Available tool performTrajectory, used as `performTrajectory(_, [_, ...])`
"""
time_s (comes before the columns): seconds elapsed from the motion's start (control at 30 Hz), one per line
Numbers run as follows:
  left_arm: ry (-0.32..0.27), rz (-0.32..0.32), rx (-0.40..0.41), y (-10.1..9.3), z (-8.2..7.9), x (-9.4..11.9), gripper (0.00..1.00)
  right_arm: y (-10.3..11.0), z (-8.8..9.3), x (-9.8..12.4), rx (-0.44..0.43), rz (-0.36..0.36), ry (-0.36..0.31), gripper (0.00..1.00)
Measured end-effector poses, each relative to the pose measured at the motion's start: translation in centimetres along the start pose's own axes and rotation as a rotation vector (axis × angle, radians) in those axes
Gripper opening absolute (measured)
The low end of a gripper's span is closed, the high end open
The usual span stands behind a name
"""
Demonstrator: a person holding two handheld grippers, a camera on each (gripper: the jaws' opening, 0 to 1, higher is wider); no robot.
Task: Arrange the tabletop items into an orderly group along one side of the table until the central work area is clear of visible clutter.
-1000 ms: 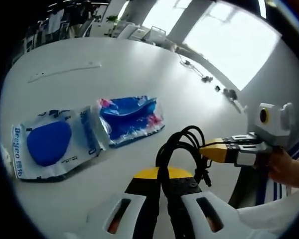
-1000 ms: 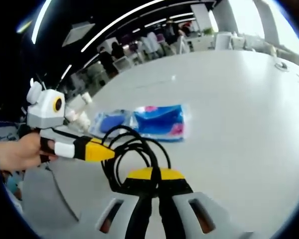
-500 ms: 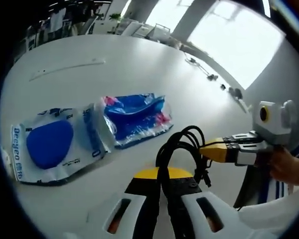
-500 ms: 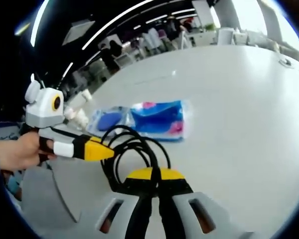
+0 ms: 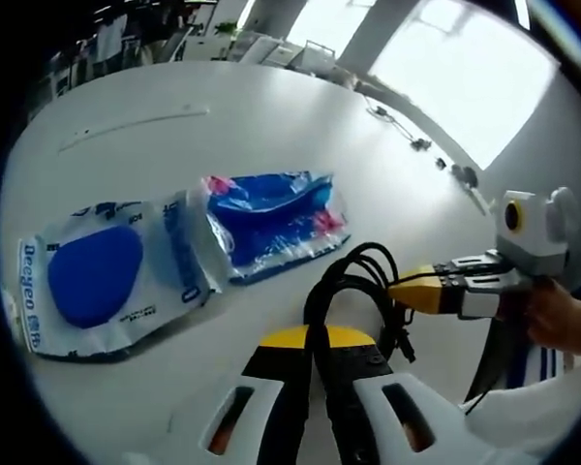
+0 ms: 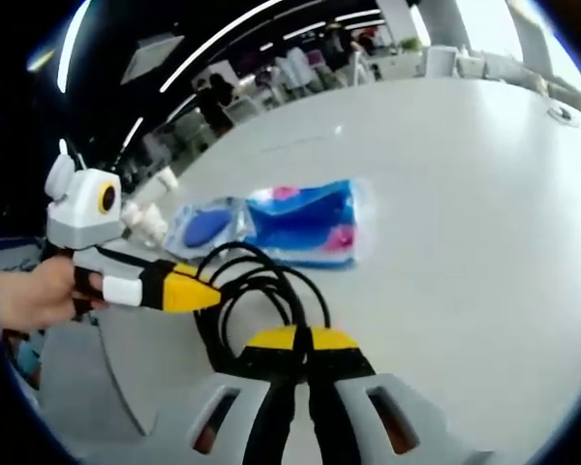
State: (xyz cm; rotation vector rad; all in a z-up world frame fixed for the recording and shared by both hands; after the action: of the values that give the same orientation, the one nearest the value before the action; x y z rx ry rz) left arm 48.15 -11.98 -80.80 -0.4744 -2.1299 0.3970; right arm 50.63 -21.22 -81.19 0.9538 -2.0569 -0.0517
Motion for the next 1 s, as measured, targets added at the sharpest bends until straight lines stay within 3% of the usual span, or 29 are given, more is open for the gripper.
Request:
performTrajectory(0.33, [0.026, -0.023, 0.014, 0.8, 1.1, -0.5, 0.00, -0.1, 0.3, -0.8, 0.000, -0.011, 0.010, 0.00])
performTrajectory(1.0, [0.015, -0.036, 0.021, 1.1, 1.3, -0.8, 0.01, -0.3, 0.5, -1.0, 0.008, -0.011, -0.004, 0.00])
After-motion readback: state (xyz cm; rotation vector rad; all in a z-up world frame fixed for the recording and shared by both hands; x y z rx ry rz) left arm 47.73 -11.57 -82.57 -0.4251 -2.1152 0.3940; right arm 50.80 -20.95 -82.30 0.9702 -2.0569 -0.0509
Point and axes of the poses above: the point that each gripper's makers call its tool centre point, and the gripper's own axes: x roughly backward along the fingers, y roughly to its left, z roughly out of its underside, the point moved 1 cm from there along x, roughly backward along the fingers, and after that the axes turned 3 degrees about z, right-handed, at the moved point
